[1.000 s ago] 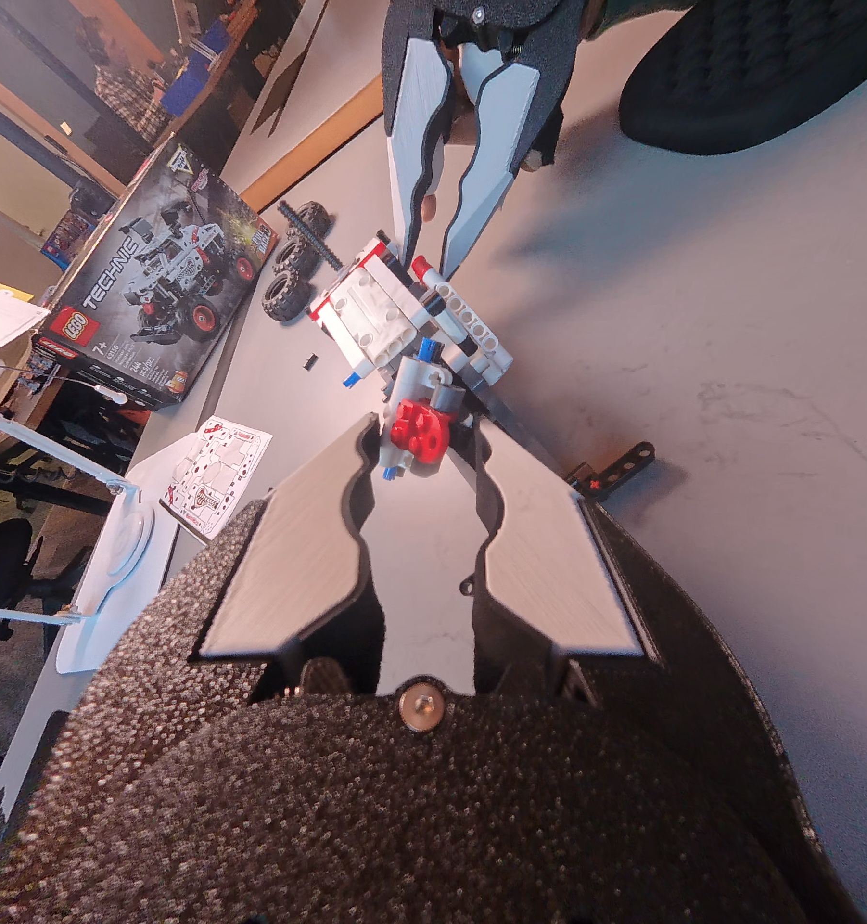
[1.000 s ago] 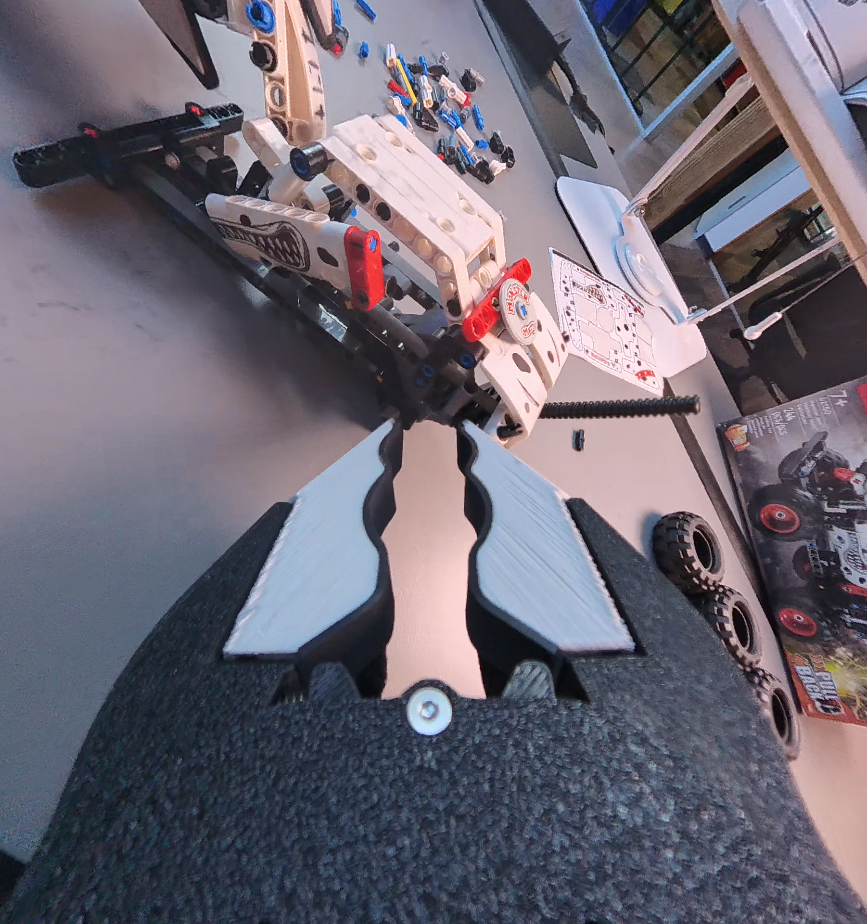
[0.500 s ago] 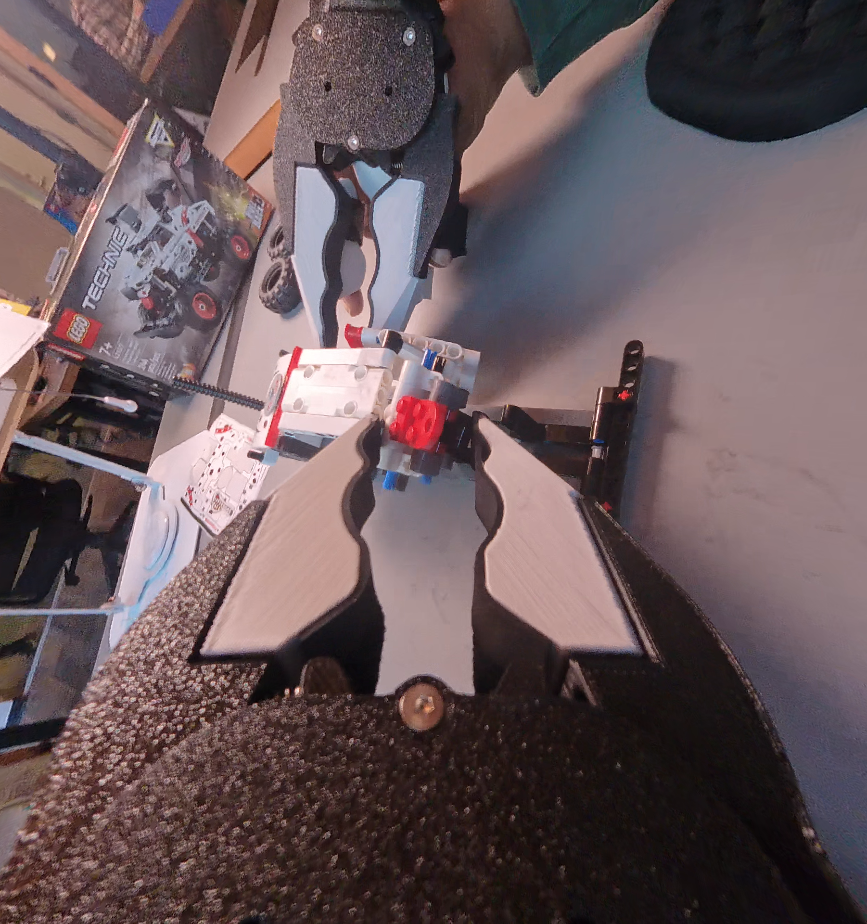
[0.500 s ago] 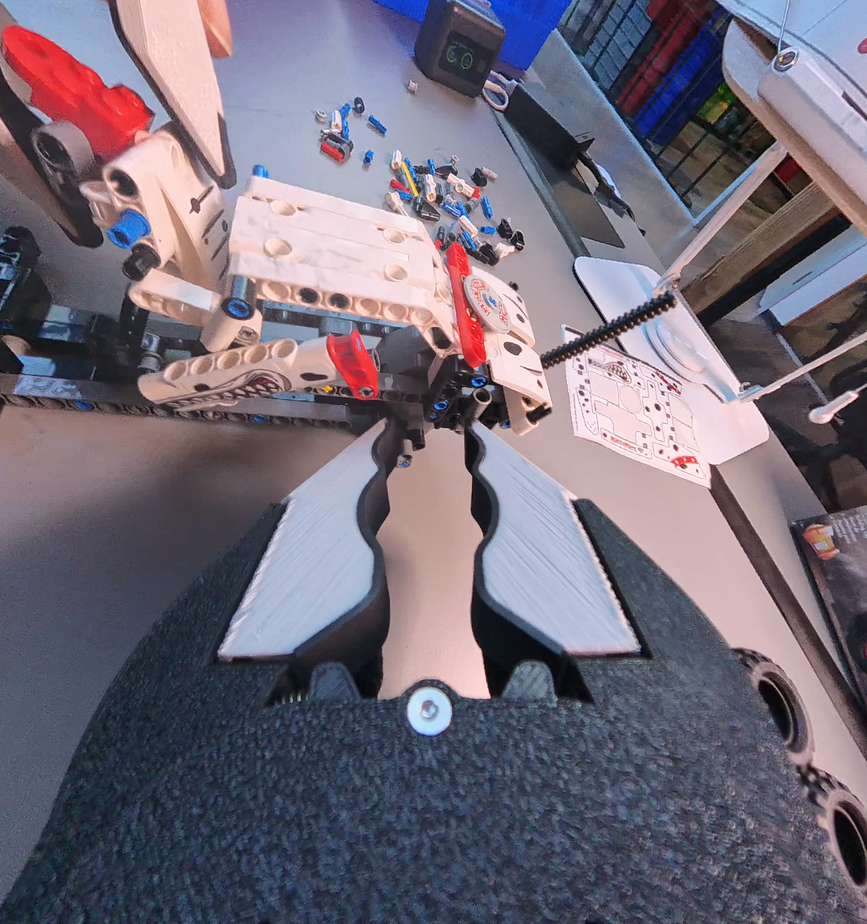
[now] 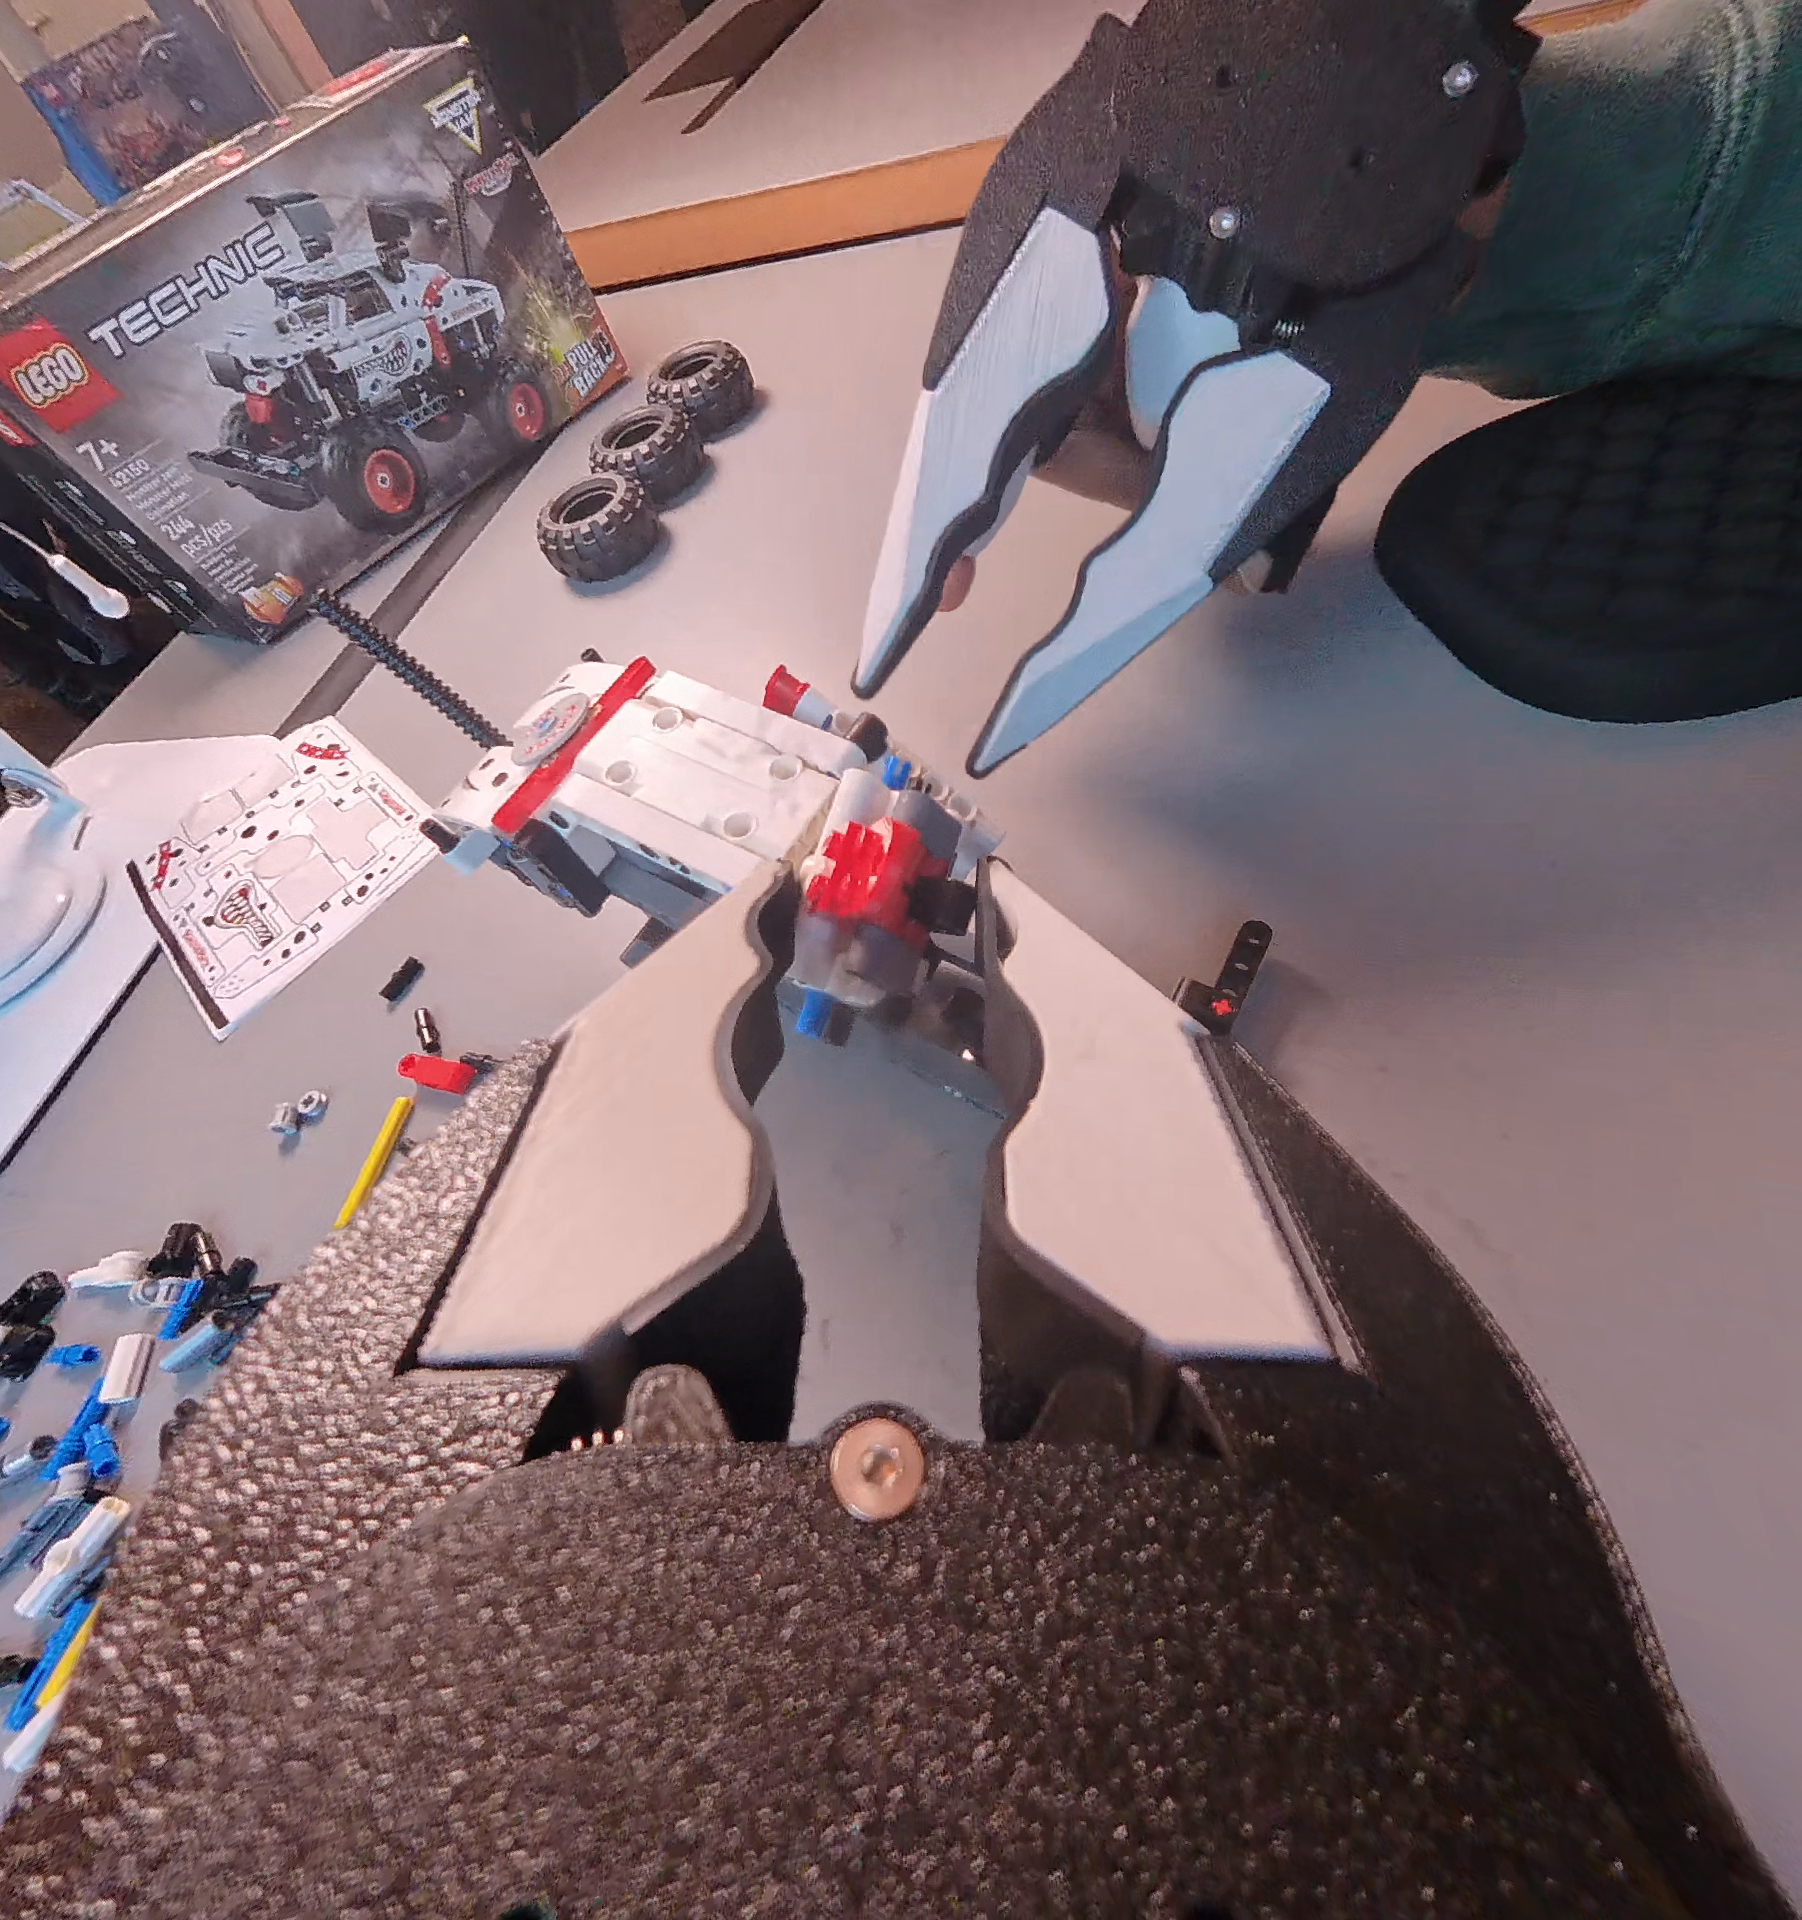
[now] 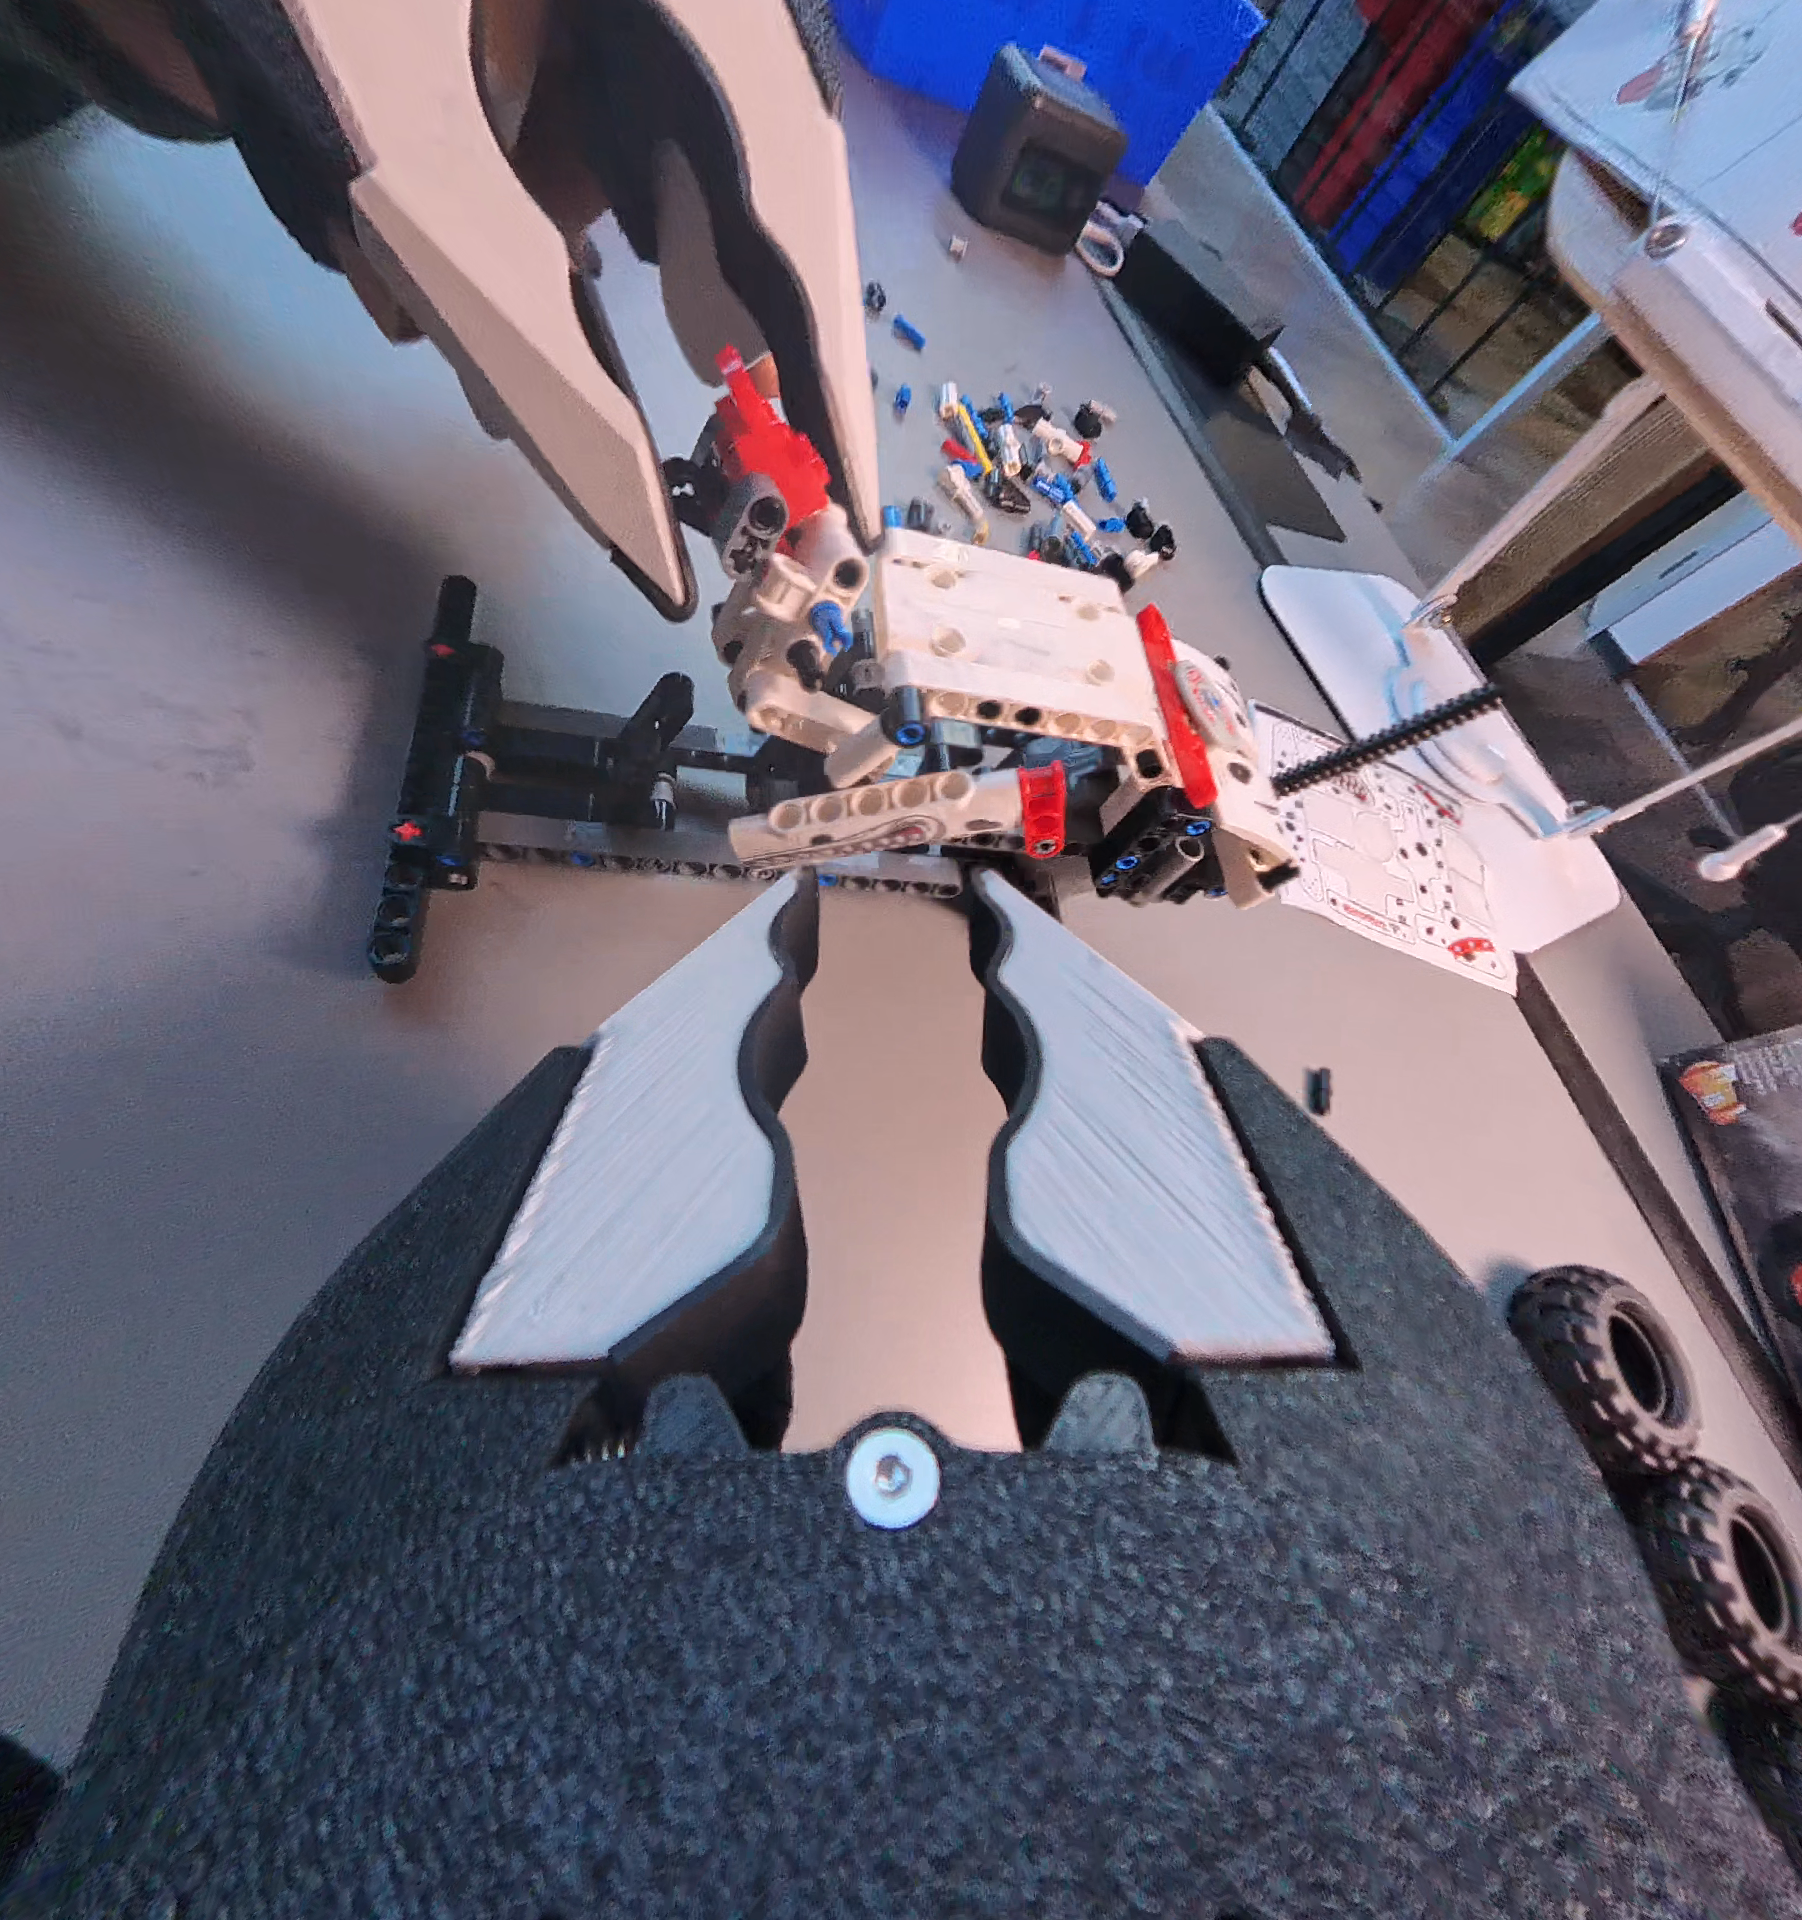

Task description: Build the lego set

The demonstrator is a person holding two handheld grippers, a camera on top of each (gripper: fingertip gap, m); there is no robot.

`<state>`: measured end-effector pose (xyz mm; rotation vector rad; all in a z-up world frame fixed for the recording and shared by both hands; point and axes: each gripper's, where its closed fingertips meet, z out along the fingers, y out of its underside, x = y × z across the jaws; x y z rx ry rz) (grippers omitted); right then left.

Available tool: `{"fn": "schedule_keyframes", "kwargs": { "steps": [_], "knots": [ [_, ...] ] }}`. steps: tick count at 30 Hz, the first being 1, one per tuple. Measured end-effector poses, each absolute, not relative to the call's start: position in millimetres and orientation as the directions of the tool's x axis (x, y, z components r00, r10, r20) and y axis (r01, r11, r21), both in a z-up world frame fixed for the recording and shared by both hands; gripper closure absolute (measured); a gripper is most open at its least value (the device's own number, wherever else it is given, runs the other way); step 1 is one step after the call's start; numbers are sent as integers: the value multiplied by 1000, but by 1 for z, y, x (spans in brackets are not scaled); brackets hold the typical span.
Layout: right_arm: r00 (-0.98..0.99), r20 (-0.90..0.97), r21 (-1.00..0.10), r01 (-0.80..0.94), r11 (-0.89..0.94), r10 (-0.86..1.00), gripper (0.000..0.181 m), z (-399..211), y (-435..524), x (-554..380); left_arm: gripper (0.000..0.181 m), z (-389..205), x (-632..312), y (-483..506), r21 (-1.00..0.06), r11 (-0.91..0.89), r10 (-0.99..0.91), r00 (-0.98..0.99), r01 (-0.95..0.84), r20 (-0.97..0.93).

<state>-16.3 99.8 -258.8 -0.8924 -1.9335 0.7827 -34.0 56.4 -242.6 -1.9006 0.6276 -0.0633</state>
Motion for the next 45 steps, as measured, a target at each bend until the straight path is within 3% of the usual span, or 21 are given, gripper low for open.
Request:
{"fn": "schedule_keyframes", "kwargs": {
  "steps": [7, 10, 14, 18, 20, 23, 26, 30, 32, 39, 45],
  "knots": [
    [-342, 415, -814, 274, 512, 843, 152, -241, 77, -8, 148, -236, -30, 50, -887, -276, -431, 872, -370, -230],
    [-224, 438, -774, 398, 492, 871, 153, -253, 86, -10, 148, -227, -33, 47, -915, -272, -417, 893, -299, -168],
    [-83, 220, -855, 464, 233, 972, 133, -256, 84, -15, 148, -210, -48, 42, -939, -241, -380, 914, -245, -141],
    [78, 80, -869, 493, 31, 994, 108, -258, 84, -29, 149, -194, -68, 37, -949, -214, -320, 935, -232, -156],
    [133, 77, -861, 509, -1, 988, 113, -264, 89, -37, 149, -188, -75, 34, -951, -200, -297, 940, -234, -169],
    [78, 30, -859, 512, -15, 996, 131, -266, 87, -45, 149, -180, -83, 27, -951, -187, -275, 942, -246, -190],
    [-143, 78, -849, 509, 141, 987, 139, -264, 87, -40, 149, -167, -89, 13, -942, -183, -268, 936, -283, -229],
    [-546, -254, -878, 477, 47, 798, 148, -239, 50, -22, 149, -155, -88, -5, -935, -205, -304, 926, -291, -222],
    [-644, -476, -817, 576, -31, 599, 147, -228, 27, -12, 149, -150, -84, -9, -933, -209, -320, 922, -291, -216],
    [-562, -781, -592, 805, -36, 273, 147, -239, -1, -16, 149, -172, -61, -15, -885, -361, -434, 893, -294, -119],
    [-546, -697, -584, 808, 72, 465, 139, -279, 17, -28, 149, -199, -66, -4, -837, -485, -454, 891, -254, -7]
  ]
}}
